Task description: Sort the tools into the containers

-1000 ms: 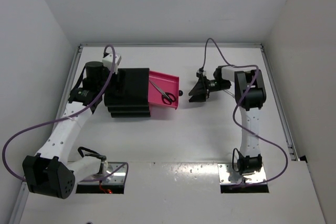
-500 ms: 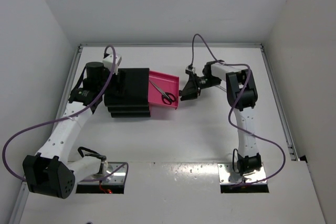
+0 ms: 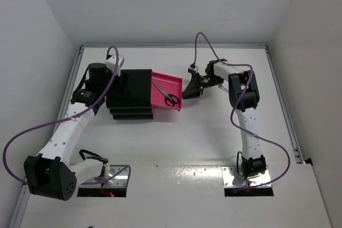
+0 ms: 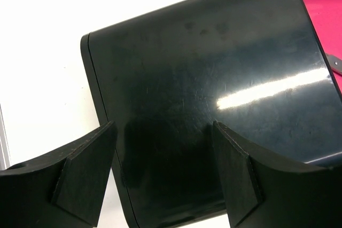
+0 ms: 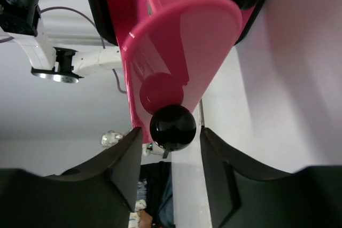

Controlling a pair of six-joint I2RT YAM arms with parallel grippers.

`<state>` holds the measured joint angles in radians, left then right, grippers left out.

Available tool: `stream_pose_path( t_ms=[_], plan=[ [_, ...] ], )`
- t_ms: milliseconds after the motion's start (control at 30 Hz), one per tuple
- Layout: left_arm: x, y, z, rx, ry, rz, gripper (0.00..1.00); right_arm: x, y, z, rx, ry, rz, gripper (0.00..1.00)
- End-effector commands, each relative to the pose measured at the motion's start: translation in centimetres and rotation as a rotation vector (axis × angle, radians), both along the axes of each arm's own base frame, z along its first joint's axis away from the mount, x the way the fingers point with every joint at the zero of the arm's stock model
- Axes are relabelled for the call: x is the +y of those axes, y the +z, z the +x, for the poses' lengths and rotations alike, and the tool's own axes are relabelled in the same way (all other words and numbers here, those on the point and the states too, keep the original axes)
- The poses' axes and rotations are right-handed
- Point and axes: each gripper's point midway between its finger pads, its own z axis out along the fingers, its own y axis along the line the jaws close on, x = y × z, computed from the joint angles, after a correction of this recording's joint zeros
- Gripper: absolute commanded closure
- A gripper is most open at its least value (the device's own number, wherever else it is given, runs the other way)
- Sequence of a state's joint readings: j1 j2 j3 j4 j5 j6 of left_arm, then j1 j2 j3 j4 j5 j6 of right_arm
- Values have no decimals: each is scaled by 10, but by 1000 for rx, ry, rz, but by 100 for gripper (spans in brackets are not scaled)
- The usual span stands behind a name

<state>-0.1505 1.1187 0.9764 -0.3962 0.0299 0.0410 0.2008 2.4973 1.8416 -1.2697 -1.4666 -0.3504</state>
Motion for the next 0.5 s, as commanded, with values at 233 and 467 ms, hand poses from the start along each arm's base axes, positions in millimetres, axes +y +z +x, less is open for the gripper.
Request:
stream_pose_path(
  t_ms=[233,467],
  plan=[
    [5,-4,4,-1,19,6,22,12,35,15,-88,-28,146,80],
    [8,-8,3,8,28,8,22,17,63,16,-163,-14,164,87]
  ],
)
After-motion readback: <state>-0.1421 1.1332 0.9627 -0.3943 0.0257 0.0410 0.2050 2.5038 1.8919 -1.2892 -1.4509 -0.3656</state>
